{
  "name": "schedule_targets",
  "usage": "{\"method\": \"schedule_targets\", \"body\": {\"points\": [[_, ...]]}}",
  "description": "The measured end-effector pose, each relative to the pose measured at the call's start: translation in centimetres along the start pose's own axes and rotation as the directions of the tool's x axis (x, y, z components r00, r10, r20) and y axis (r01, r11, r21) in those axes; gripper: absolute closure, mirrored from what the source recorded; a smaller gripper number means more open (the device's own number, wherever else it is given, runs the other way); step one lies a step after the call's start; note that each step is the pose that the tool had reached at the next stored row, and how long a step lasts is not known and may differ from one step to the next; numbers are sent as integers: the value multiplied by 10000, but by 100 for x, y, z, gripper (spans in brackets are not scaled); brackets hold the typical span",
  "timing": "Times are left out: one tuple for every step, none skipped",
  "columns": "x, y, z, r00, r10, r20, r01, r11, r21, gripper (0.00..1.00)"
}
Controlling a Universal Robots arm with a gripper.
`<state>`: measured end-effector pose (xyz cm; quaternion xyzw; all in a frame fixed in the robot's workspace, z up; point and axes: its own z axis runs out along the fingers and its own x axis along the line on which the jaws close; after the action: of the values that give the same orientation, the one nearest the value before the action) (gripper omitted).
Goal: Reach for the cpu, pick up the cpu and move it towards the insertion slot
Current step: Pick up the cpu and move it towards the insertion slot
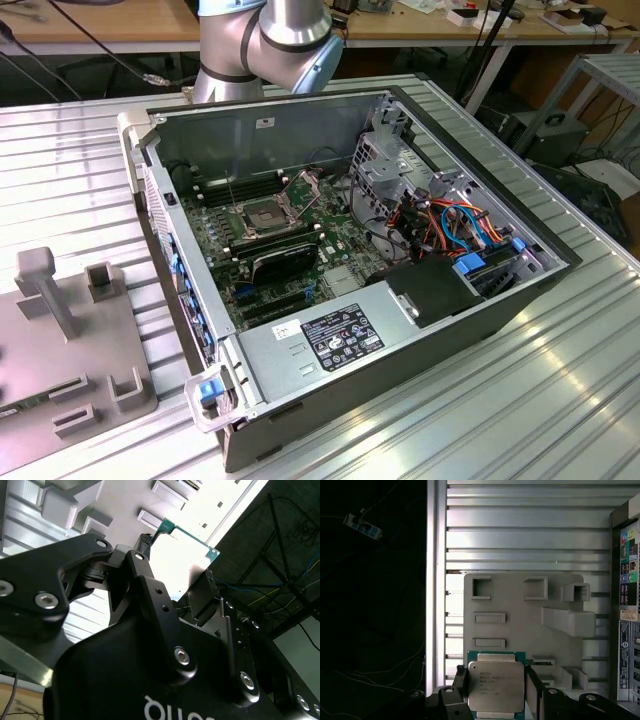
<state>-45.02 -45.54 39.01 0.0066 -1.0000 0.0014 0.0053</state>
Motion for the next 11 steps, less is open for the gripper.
{"method": "schedule_targets", "body": {"points": [[0, 0, 0, 10000, 0, 0, 0, 10000, 0, 45], [-3, 0, 0, 10000, 1, 1, -1, 10000, -1, 45], [-11, -1, -1, 10000, -1, -2, 1, 10000, 1, 45], [-25, -1, -1, 10000, -1, -1, 1, 10000, 0, 45], [-41, -1, -1, 10000, -1, -1, 1, 10000, 0, 45], [-62, -1, -1, 10000, 0, 0, 0, 10000, -1, 45], [-73, -1, -1, 10000, 0, 0, 0, 10000, 0, 45], [-91, -1, -2, 10000, 0, -1, 0, 10000, 0, 45], [-110, -2, -2, 10000, 0, 0, 0, 10000, 0, 45], [-133, -2, -2, 10000, 0, -1, 0, 10000, 0, 45], [-144, -2, -2, 10000, 0, 0, 0, 10000, 0, 45]]}}
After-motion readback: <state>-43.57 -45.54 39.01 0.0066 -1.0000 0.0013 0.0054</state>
